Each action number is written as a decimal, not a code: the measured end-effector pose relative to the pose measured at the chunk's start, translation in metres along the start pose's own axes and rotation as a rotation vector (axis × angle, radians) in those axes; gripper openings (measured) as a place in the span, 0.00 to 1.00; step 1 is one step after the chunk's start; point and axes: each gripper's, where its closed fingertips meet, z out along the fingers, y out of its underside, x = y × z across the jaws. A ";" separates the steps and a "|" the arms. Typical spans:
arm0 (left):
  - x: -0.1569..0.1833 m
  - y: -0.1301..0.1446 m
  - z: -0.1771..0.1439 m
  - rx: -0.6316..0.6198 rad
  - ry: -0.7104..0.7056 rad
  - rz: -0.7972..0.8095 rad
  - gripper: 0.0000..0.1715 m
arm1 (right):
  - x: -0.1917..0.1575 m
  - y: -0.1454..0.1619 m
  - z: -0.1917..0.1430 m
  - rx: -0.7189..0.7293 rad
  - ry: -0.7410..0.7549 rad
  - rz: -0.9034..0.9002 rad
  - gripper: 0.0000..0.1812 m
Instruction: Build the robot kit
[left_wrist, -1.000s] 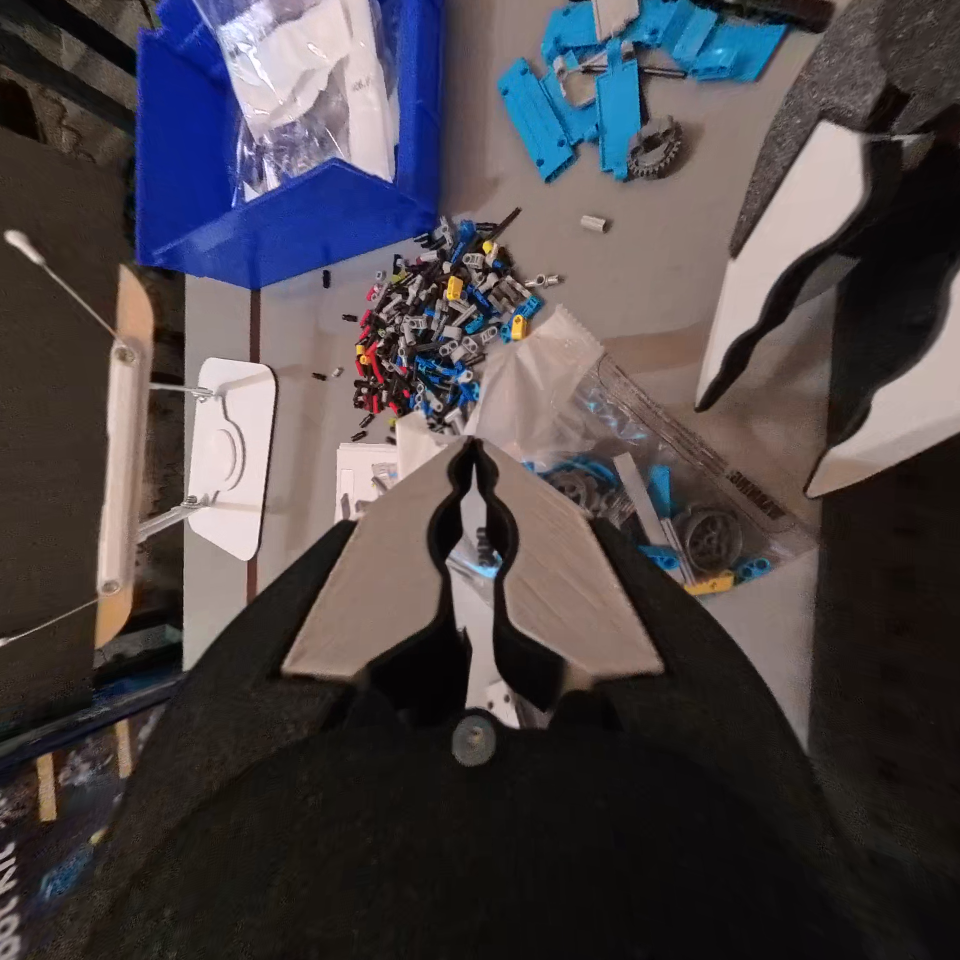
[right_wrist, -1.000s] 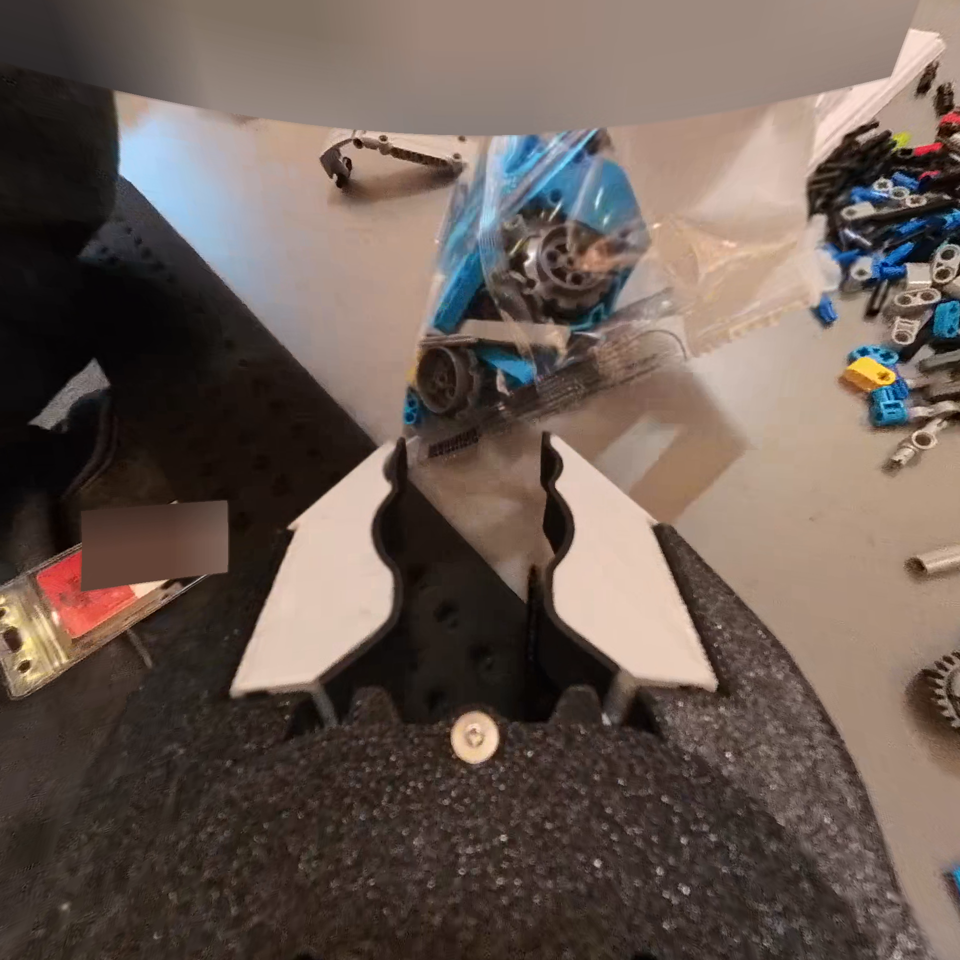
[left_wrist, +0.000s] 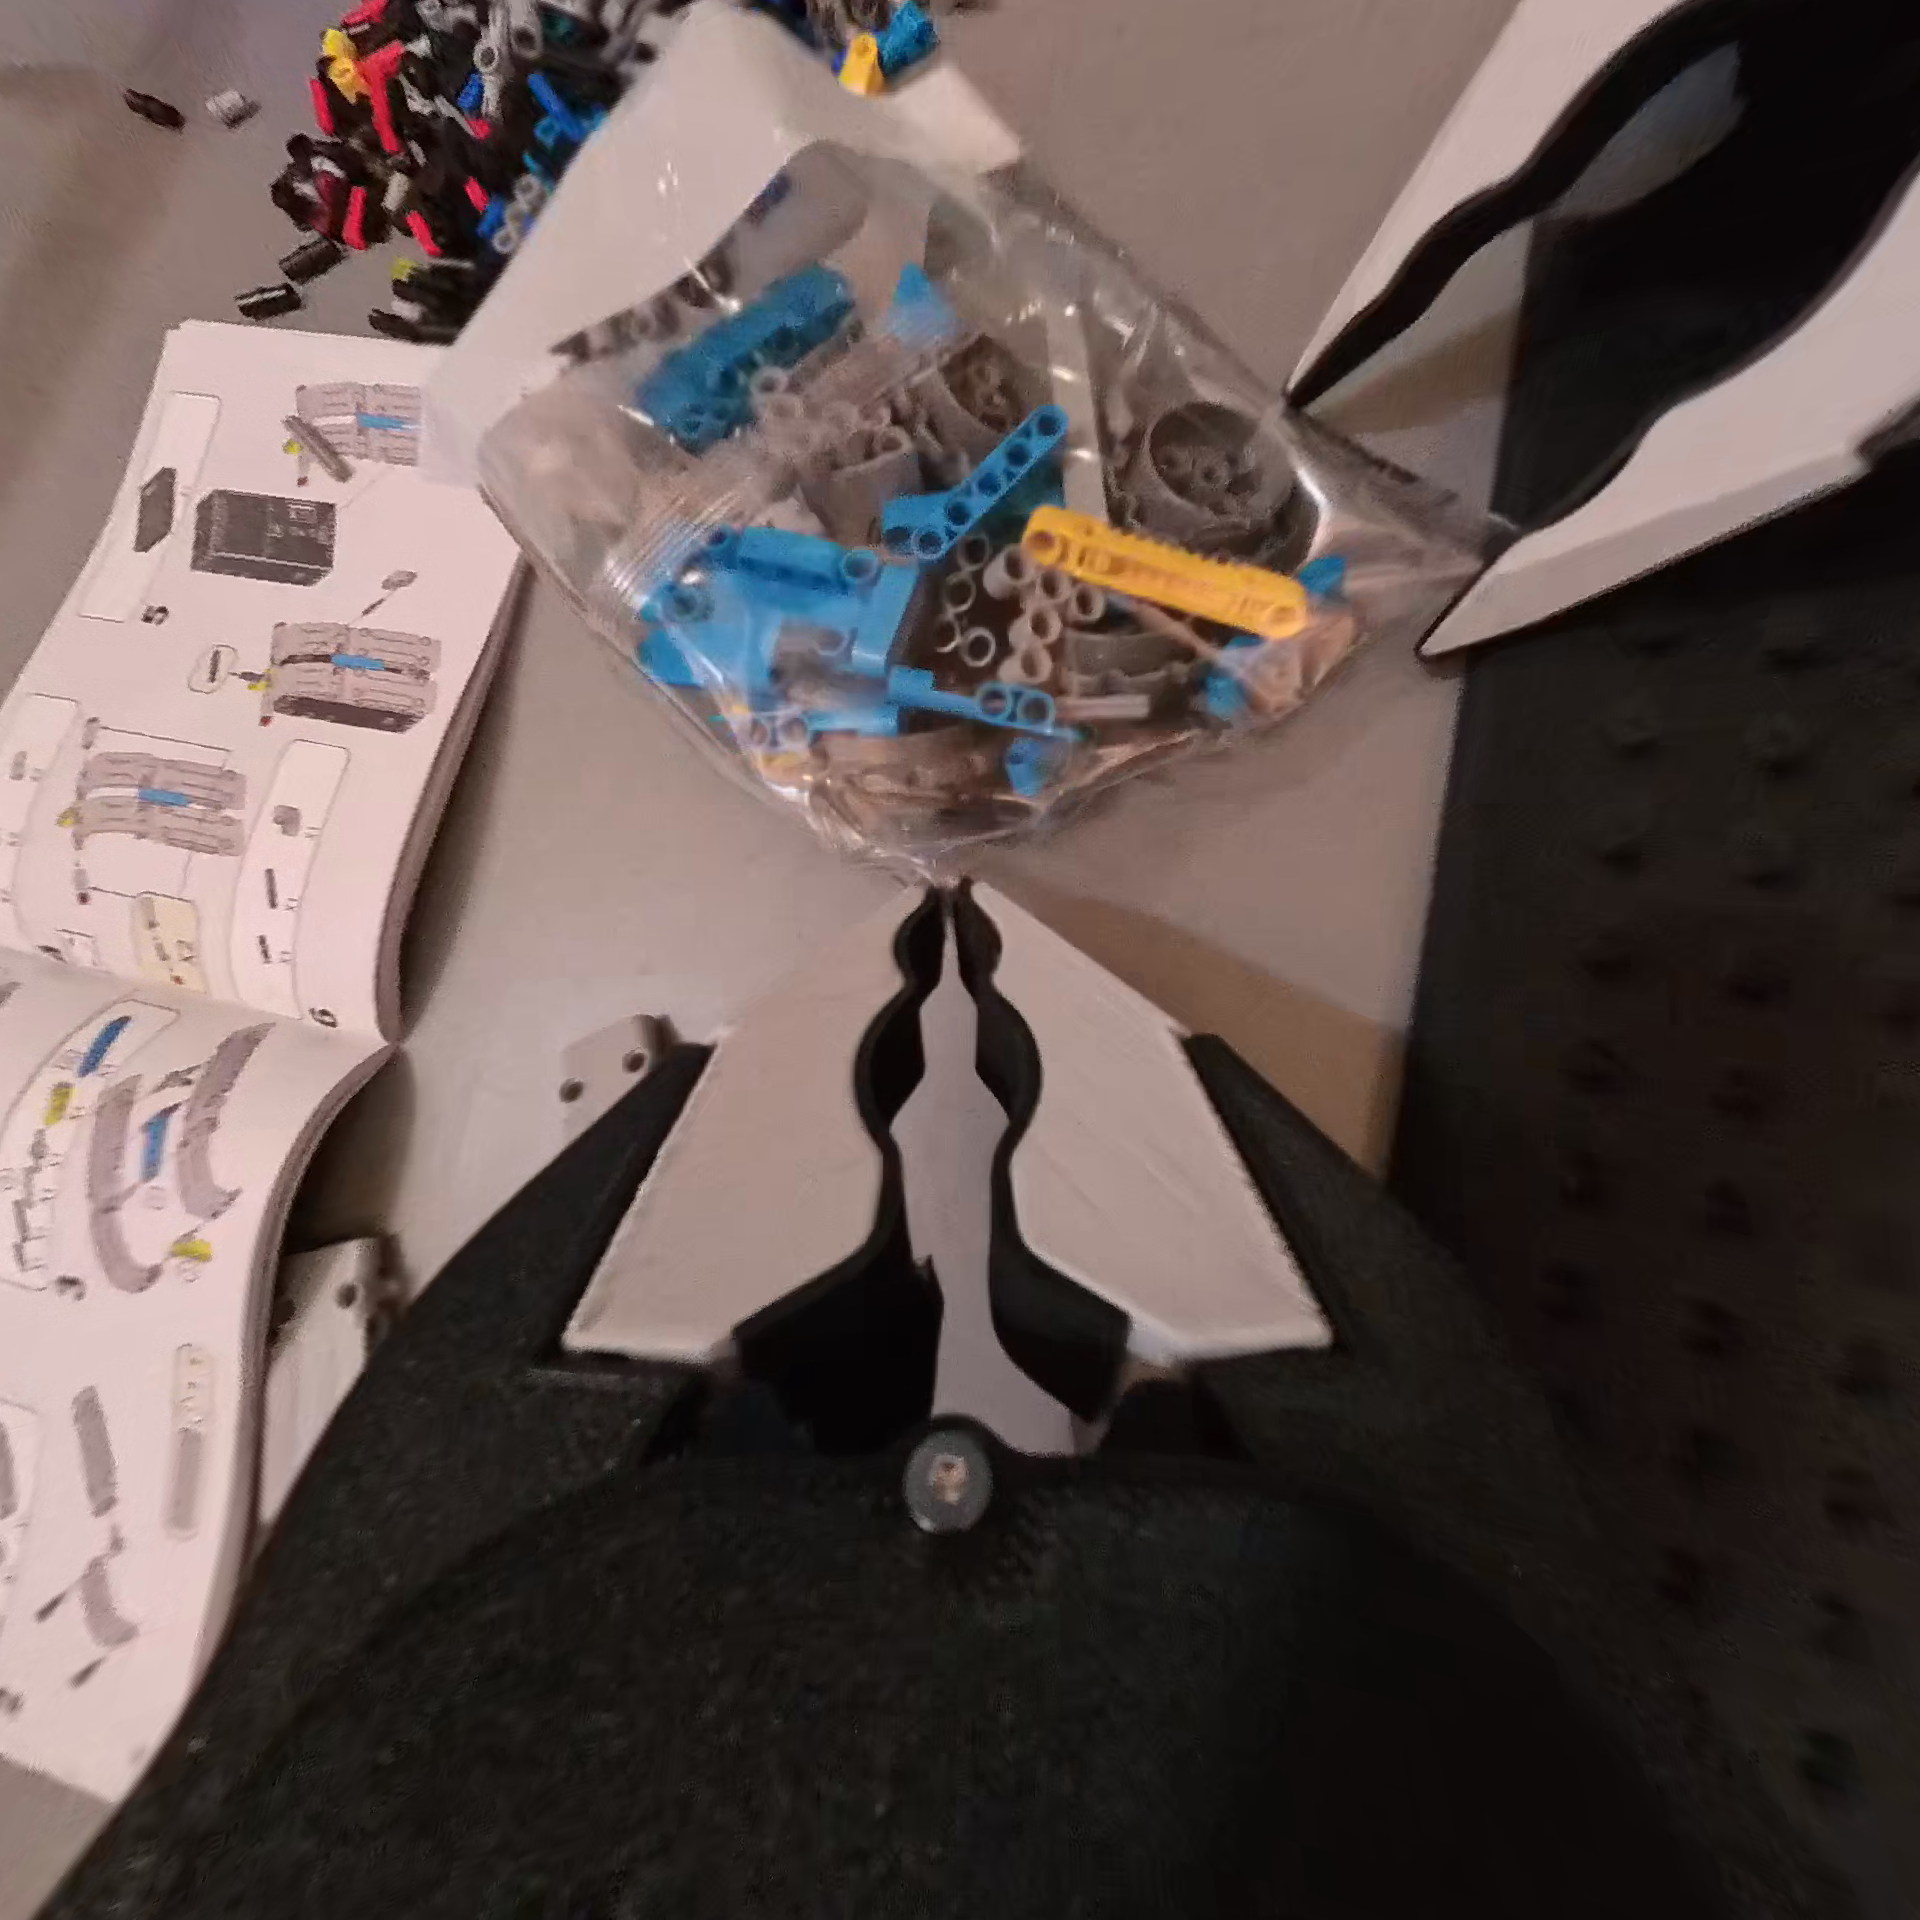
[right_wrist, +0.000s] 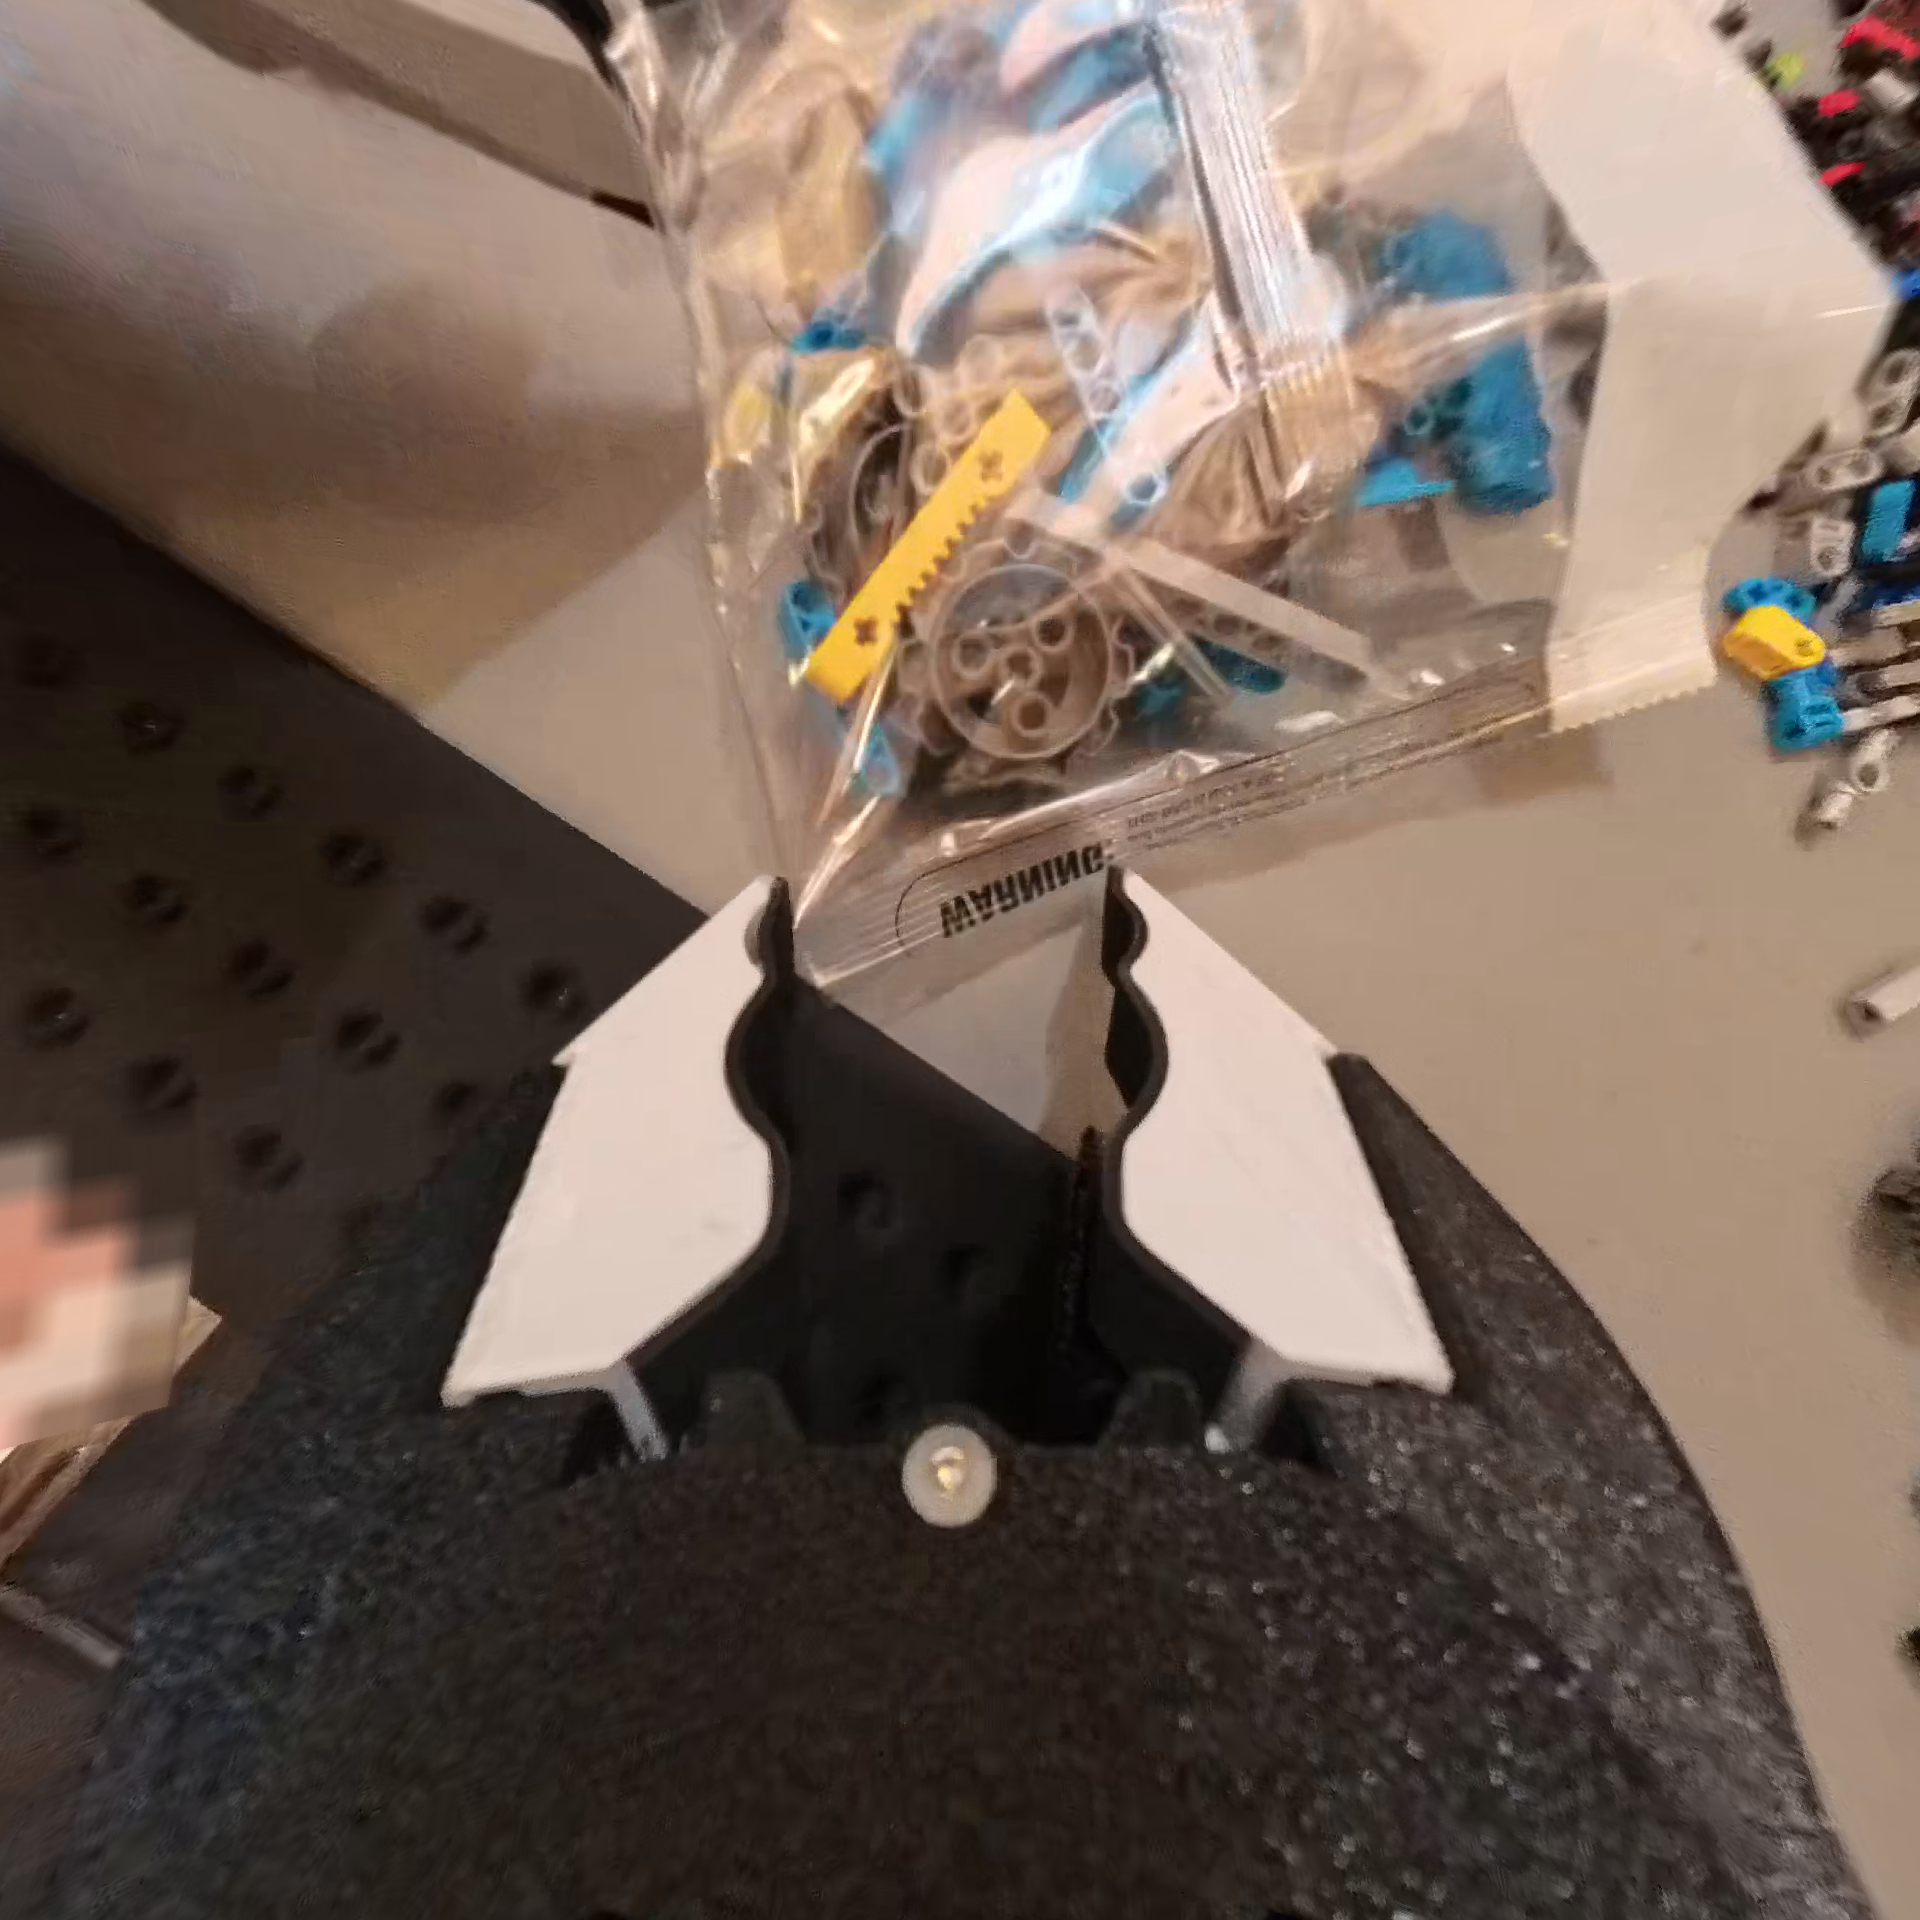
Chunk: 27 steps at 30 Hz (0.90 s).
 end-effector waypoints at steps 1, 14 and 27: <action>0.005 -0.006 -0.004 0.014 0.035 -0.042 0.00 | 0.001 0.001 -0.003 0.019 0.025 -0.014 0.32; 0.049 -0.058 -0.021 0.064 0.318 -0.240 0.00 | 0.032 0.007 -0.055 0.166 0.362 -0.254 0.05; 0.081 -0.035 -0.040 -0.025 0.311 -0.156 0.00 | 0.000 0.014 -0.083 0.184 0.257 -0.316 0.00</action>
